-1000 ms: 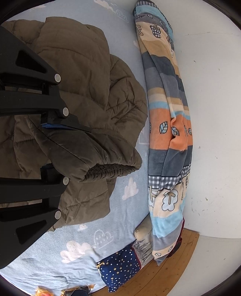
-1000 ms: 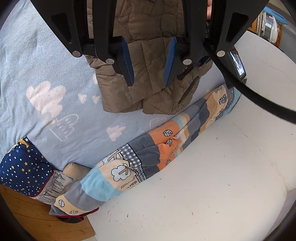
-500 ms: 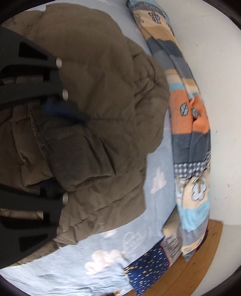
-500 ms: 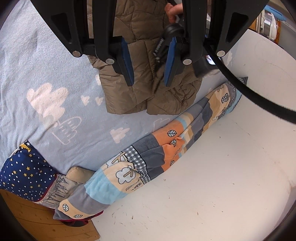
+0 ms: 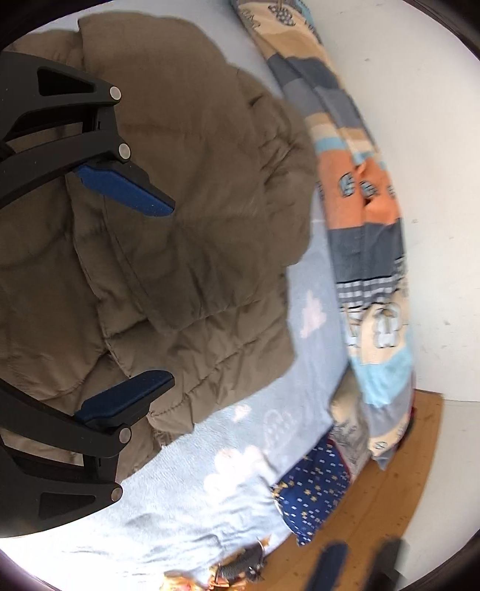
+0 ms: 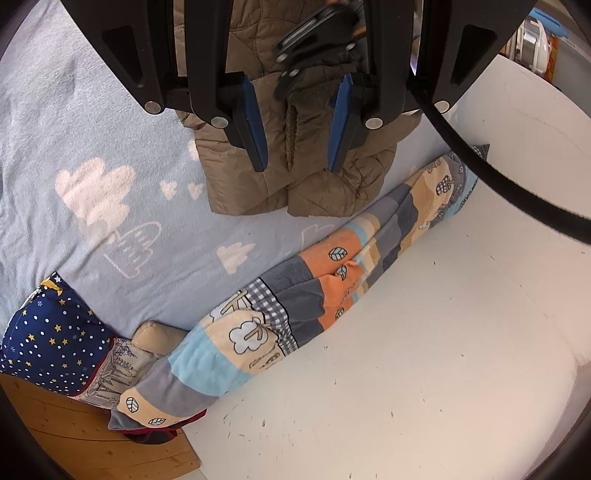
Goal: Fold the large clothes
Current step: 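Open the left gripper and press the folded jacket flat with both tools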
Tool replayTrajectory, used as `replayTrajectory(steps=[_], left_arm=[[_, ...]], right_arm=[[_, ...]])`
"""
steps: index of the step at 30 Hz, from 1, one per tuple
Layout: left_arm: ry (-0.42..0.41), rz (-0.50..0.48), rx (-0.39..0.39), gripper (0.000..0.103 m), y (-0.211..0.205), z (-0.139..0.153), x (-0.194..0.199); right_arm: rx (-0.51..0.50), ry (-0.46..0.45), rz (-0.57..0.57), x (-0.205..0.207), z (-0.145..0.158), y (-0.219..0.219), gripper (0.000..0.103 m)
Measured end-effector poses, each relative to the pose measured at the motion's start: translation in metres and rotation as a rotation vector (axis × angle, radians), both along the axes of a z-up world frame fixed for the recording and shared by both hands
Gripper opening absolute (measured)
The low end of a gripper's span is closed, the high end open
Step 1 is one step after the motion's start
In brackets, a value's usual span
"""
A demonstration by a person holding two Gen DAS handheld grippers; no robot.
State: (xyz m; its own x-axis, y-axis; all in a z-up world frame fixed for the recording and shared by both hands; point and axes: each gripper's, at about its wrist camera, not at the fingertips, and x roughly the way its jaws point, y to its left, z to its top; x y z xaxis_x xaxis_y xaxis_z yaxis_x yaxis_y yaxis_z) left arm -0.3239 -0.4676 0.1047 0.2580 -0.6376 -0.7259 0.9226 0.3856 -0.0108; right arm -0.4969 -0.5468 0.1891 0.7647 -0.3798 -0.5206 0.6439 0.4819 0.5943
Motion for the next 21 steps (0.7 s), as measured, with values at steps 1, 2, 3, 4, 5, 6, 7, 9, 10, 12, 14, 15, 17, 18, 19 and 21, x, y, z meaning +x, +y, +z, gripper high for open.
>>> replayTrajectory(steps=[1,2,3,4,5,6,7,9,10,12,14,15,17,18,19,21], left_arm=[[-0.007,0.005,-0.013,0.084,0.007,0.007,0.003],[-0.017,0.011,-0.027,0.084,0.015,0.014,0.008],[-0.033,0.027,-0.042,0.084,0.025,0.021,0.014],[-0.045,0.044,-0.053,0.084,0.036,0.028,0.023],[-0.05,0.058,-0.061,0.084,0.047,0.035,0.033],[-0.054,0.071,-0.062,0.084,0.056,0.04,0.041],[-0.065,0.096,-0.057,0.085,0.068,0.044,0.053],[-0.078,0.142,-0.047,0.085,0.09,0.048,0.079],[-0.083,0.167,-0.038,0.085,0.1,0.048,0.091],[-0.098,0.241,-0.021,0.085,0.124,0.042,0.121],[-0.07,0.324,-0.03,0.084,0.147,0.031,0.151],[-0.047,0.359,-0.046,0.084,0.158,0.026,0.163],[0.026,0.438,-0.089,0.084,0.179,0.01,0.188],[0.055,0.464,-0.091,0.084,0.183,0.004,0.198],[0.091,0.489,-0.085,0.084,0.185,-0.003,0.209],[0.146,0.521,-0.08,0.084,0.188,-0.012,0.225]], right_arm=[[0.0,-0.004,-0.005,-0.002,0.001,-0.001,0.037],[0.001,-0.006,-0.01,-0.003,0.001,-0.001,0.037],[0.002,-0.005,-0.013,-0.004,0.001,-0.002,0.037],[0.005,-0.001,-0.016,-0.004,0.0,-0.002,0.037],[0.007,0.002,-0.017,-0.003,-0.001,-0.002,0.037],[0.01,0.008,-0.013,-0.001,-0.003,-0.002,0.037],[0.01,0.017,-0.005,0.002,-0.004,-0.002,0.037],[0.008,0.036,0.012,0.009,-0.008,0.001,0.037],[0.008,0.045,0.023,0.013,-0.01,0.002,0.037],[0.004,0.068,0.058,0.027,-0.017,0.006,0.037],[-0.004,0.095,0.091,0.041,-0.025,0.012,0.037],[-0.011,0.11,0.114,0.051,-0.029,0.016,0.037],[-0.026,0.138,0.155,0.068,-0.038,0.023,0.036],[-0.033,0.159,0.167,0.076,-0.043,0.026,0.035],[-0.039,0.183,0.188,0.087,-0.049,0.031,0.031],[-0.051,0.201,0.22,0.101,-0.056,0.036,0.027]])
